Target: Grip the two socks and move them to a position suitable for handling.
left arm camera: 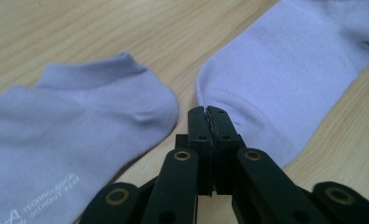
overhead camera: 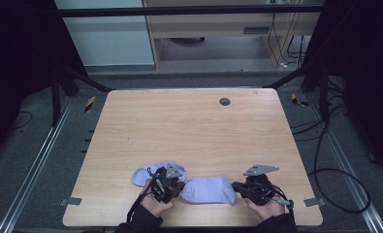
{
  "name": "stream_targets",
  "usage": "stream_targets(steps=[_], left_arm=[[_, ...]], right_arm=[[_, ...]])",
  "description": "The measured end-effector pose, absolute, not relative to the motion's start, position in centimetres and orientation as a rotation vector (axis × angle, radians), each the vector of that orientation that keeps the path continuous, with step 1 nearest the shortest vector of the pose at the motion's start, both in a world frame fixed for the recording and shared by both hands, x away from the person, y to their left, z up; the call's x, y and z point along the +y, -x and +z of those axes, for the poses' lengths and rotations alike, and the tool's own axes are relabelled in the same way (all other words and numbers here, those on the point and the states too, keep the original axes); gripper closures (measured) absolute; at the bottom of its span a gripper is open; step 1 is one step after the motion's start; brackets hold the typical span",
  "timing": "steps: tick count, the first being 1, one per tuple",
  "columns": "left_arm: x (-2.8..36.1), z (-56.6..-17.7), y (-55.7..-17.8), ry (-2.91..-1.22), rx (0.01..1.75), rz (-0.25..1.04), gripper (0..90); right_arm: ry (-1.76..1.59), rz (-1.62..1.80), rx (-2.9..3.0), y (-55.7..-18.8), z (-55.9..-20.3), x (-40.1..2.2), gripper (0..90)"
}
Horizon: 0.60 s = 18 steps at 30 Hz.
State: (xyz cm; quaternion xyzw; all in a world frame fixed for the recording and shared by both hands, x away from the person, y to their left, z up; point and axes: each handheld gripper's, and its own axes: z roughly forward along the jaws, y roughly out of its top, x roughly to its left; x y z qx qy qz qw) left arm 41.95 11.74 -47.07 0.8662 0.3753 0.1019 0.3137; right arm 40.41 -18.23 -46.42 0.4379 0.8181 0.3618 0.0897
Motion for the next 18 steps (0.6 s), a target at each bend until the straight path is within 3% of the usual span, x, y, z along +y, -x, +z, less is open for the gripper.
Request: stream_targets(steps=[11, 18], left_arm=[[12.0, -48.1, -41.9, -2.316, 1.008, 0.26, 86.9], [12.9, -47.3, -41.9, -2.24, 1.001, 0.306, 67.1]], right_arm=[[-1.326, 1.034, 2.459, -40.7, -48.1, -17.7, 84.0], [-1.303, 1.058, 2.405, -40.7, -47.9, -17.8, 72.5]])
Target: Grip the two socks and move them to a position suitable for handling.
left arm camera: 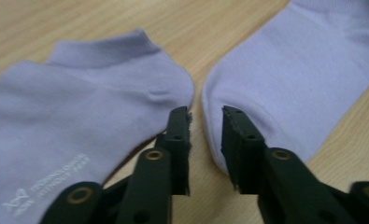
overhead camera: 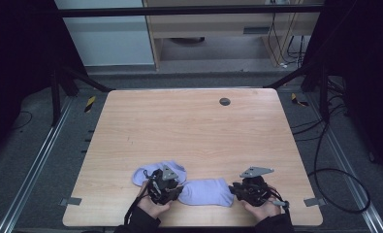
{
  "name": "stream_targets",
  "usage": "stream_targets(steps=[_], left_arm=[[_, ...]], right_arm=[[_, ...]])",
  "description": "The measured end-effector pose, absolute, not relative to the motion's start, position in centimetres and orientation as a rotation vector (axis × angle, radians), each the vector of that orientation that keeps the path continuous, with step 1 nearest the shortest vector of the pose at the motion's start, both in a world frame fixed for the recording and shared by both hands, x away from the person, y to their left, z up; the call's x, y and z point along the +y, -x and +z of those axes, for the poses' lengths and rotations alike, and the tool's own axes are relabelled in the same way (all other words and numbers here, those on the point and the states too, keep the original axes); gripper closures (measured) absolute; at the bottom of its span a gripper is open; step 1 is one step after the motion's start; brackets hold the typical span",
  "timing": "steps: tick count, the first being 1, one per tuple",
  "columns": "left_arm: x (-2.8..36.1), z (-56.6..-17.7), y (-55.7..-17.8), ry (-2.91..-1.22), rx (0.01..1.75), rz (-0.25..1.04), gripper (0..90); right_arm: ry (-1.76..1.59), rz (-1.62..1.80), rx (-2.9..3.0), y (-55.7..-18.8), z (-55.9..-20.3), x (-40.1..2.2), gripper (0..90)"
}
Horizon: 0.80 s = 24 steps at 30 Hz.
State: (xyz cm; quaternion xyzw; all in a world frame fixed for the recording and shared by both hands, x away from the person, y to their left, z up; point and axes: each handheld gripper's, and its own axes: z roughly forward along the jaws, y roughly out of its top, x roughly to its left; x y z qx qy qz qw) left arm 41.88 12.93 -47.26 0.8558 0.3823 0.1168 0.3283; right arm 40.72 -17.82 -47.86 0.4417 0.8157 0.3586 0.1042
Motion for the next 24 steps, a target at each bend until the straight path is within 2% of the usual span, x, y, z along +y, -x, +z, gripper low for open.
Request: stream_targets(steps=[2, 3, 6, 11, 24], left_arm=[[13.5, -46.7, -41.9, -2.199, 0.996, 0.337, 61.5], [13.8, -46.4, -42.0, -2.183, 0.995, 0.358, 55.6], [14.9, -45.7, -42.3, -2.127, 1.029, 0.387, 50.5], [16.6, -45.2, -43.2, -2.097, 1.059, 0.414, 46.3], [23.4, -45.1, -44.4, -1.988, 1.208, 0.503, 42.5]], right_arm=[[-1.302, 1.074, 2.375, -40.7, -47.5, -17.8, 70.0], [-1.288, 1.093, 2.351, -40.8, -47.1, -17.8, 67.9], [-1.277, 1.11, 2.329, -41.0, -46.7, -17.6, 65.3], [-1.27, 1.142, 2.285, -42.0, -45.8, -16.3, 56.6], [-1.24, 1.166, 2.28, -44.1, -45.1, -11.7, 47.4]])
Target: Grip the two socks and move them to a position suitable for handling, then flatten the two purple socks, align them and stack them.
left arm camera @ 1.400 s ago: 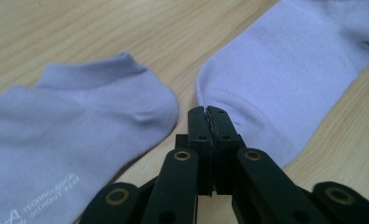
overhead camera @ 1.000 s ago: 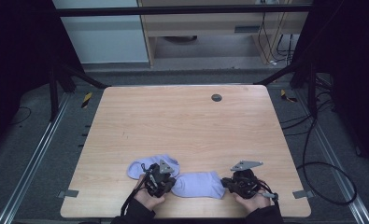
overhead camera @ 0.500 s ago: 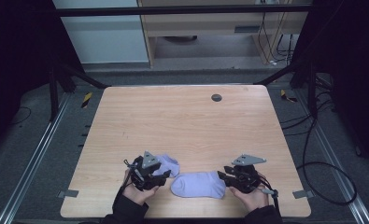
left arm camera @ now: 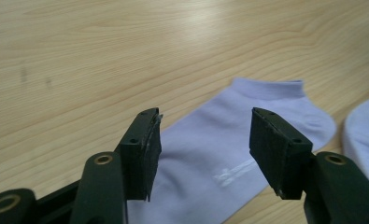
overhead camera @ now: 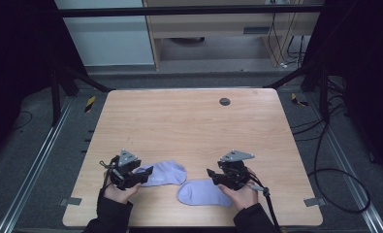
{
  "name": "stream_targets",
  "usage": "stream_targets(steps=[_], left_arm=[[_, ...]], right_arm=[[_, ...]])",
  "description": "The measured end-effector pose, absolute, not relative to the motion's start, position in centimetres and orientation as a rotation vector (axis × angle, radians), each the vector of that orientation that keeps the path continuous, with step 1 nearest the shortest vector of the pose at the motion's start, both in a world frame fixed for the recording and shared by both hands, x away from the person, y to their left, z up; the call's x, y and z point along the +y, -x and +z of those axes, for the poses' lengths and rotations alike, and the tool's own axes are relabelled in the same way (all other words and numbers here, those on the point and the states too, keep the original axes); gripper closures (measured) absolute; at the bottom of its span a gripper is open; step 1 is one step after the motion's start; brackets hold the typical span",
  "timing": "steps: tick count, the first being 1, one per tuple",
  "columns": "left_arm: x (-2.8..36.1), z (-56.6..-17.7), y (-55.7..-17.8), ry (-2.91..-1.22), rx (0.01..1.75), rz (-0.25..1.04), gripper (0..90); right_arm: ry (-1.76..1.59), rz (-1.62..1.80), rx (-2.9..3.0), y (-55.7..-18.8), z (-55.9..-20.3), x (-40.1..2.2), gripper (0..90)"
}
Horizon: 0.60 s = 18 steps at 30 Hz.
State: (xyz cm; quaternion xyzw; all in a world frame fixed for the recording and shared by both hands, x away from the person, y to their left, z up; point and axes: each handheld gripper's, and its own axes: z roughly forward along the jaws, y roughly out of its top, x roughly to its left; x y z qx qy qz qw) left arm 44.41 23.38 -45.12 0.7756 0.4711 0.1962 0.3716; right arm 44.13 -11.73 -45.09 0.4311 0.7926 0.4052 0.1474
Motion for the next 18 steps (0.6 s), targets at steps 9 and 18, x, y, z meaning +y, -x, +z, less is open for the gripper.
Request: stream_targets(steps=[9, 18], left_arm=[[26.5, -46.5, -45.0, -1.977, 1.286, 0.514, 45.3], [26.9, -47.5, -45.0, -2.012, 1.305, 0.497, 50.7]], right_arm=[[-1.216, 1.182, 2.334, -45.3, -46.2, -7.8, 47.5], [-1.225, 1.206, 2.355, -46.5, -46.7, -4.4, 50.1]])
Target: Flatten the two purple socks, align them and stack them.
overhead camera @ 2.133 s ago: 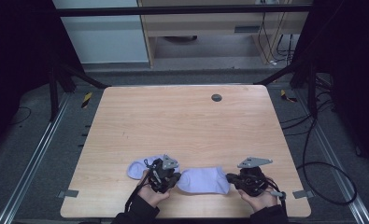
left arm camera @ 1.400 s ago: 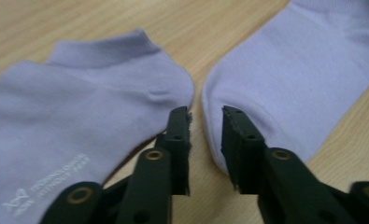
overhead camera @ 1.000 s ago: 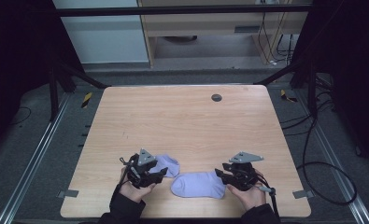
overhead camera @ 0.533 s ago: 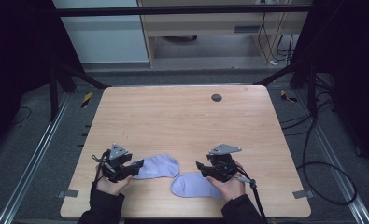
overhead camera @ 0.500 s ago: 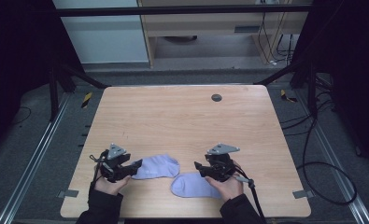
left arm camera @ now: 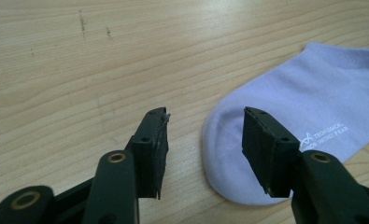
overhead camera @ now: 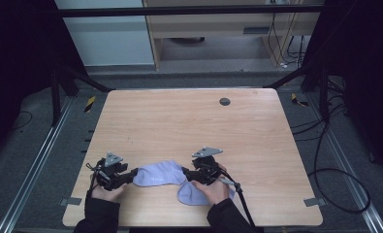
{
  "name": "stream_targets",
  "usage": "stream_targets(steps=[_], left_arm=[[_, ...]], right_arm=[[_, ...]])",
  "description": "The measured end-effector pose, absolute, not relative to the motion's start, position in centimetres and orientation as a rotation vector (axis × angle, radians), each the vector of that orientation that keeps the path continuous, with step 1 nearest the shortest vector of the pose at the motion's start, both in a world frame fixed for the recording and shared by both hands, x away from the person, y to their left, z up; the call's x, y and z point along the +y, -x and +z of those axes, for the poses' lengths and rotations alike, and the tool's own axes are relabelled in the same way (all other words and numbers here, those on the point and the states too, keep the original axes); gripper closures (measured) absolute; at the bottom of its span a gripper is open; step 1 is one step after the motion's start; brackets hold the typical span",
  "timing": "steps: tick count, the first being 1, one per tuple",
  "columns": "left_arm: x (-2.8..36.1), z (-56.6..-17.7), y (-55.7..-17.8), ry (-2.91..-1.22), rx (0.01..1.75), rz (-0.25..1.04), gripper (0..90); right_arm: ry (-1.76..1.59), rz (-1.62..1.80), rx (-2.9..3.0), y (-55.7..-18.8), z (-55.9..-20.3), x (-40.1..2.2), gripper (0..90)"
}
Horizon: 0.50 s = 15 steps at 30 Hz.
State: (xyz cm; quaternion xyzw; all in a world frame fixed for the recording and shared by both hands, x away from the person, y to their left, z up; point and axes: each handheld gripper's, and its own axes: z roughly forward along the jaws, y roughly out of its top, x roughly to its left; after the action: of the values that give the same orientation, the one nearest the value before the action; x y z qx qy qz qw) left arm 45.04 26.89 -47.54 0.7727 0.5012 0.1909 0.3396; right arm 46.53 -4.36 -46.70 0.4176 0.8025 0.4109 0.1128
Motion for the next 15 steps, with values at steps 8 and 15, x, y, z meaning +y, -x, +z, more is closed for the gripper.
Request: stream_targets(steps=[8, 15], left_arm=[[26.7, -48.3, -45.3, -2.043, 1.321, 0.48, 56.6], [26.5, -48.7, -45.6, -2.078, 1.331, 0.451, 65.3]], right_arm=[[-1.198, 1.124, 2.388, -47.8, -47.7, -1.8, 53.9], [-1.202, 1.038, 2.419, -48.4, -48.8, -1.3, 58.6]])
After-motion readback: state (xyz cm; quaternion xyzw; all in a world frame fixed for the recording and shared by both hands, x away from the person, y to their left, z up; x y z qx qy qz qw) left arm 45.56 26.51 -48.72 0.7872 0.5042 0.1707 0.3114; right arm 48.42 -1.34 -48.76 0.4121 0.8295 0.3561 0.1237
